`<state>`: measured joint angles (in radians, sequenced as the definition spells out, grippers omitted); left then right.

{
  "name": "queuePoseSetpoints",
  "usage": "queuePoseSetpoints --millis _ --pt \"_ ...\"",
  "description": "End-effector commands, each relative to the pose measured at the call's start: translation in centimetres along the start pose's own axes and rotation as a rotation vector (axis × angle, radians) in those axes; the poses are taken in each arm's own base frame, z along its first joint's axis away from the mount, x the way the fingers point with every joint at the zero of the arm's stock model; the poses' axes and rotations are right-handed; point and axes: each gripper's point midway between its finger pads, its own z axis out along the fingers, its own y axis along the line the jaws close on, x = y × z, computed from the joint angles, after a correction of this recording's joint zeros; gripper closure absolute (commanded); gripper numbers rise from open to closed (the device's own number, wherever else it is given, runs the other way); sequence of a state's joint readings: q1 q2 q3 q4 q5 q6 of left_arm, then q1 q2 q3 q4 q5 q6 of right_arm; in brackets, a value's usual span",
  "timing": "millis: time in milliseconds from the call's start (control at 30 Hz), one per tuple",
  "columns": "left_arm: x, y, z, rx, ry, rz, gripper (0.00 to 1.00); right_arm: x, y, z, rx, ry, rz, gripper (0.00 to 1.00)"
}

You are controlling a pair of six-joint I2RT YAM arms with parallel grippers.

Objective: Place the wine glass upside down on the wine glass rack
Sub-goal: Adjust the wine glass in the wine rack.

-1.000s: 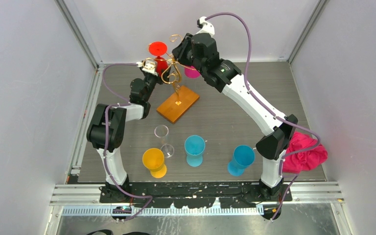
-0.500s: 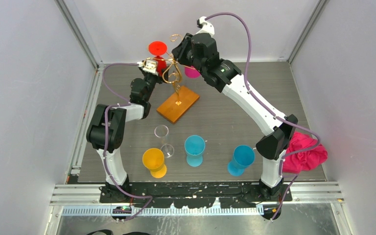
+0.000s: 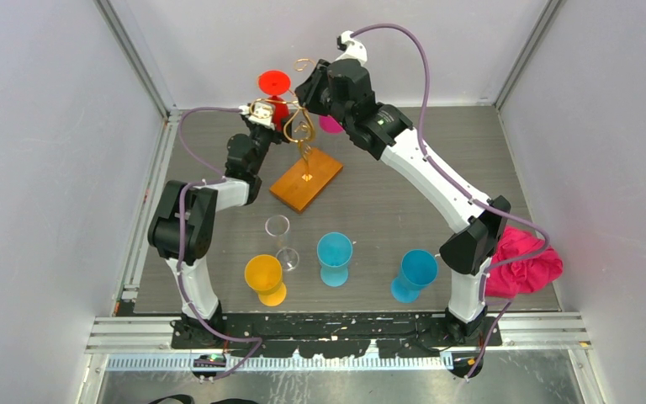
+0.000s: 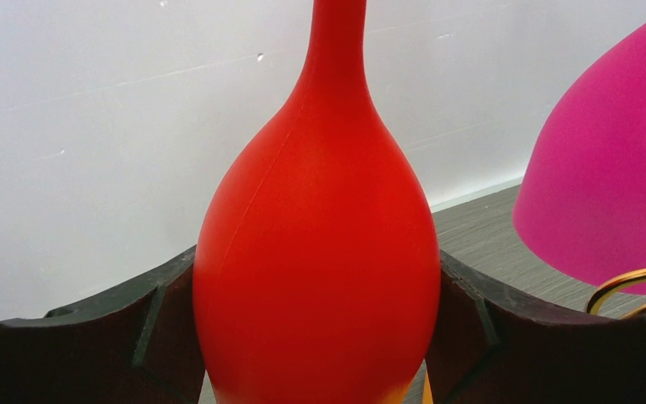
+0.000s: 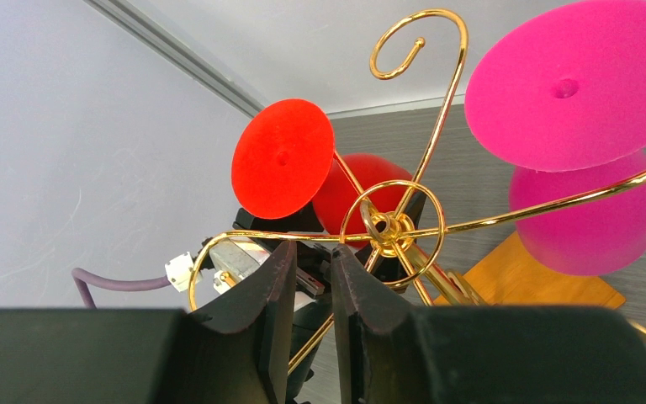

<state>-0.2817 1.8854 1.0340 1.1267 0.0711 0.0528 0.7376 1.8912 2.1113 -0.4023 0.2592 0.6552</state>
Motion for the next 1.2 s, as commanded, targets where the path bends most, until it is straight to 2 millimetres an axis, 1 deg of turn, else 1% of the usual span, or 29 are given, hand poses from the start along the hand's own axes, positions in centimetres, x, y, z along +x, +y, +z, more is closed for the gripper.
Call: queuePoseSetpoints --millis 0,167,333,400,467,533,633,767,1167 --pt "-9.8 0.8 1.1 -0.033 -0.237 -0.004 0.26 -3.6 2.3 -2.4 -0.074 -0.086 0.011 0.72" --pt "-9.9 0.6 1.0 -0.032 -0.252 -0.006 0.25 -3.8 2.2 -2.6 -0.075 -0.093 0.004 0.72" --pt "-9.3 0.5 1.1 -0.024 -0.253 0.004 0.25 -3.9 2.5 -2.9 -0.09 -0.091 0.002 0.72" --pt "-9.1 0.4 1.1 -0.02 -0.256 -0.007 0.25 -4.1 2.7 -3.0 -0.098 -0.091 0.004 0.71" --pt "-8.9 0.2 1.0 -0.014 -0.258 -0.024 0.25 -4.1 2.9 -3.0 -0.106 -0.091 0.011 0.67" --pt "-8.9 0.1 0.9 -0.013 -0.266 -0.035 0.25 -4.0 3.0 -2.8 -0.108 -0.084 0.015 0.64" --pt "-9.1 0.4 0.8 -0.029 -0.282 -0.036 0.25 -3.7 3.3 -2.6 -0.114 -0.075 0.027 0.62" --pt "-9.4 0.8 0.7 -0.053 -0.301 -0.051 0.24 -3.5 3.3 -2.1 -0.118 -0.071 0.038 0.61" --pt "-8.6 0.3 0.2 -0.034 -0.292 -0.096 0.25 -2.4 4.9 -0.5 -0.157 -0.045 0.094 0.61"
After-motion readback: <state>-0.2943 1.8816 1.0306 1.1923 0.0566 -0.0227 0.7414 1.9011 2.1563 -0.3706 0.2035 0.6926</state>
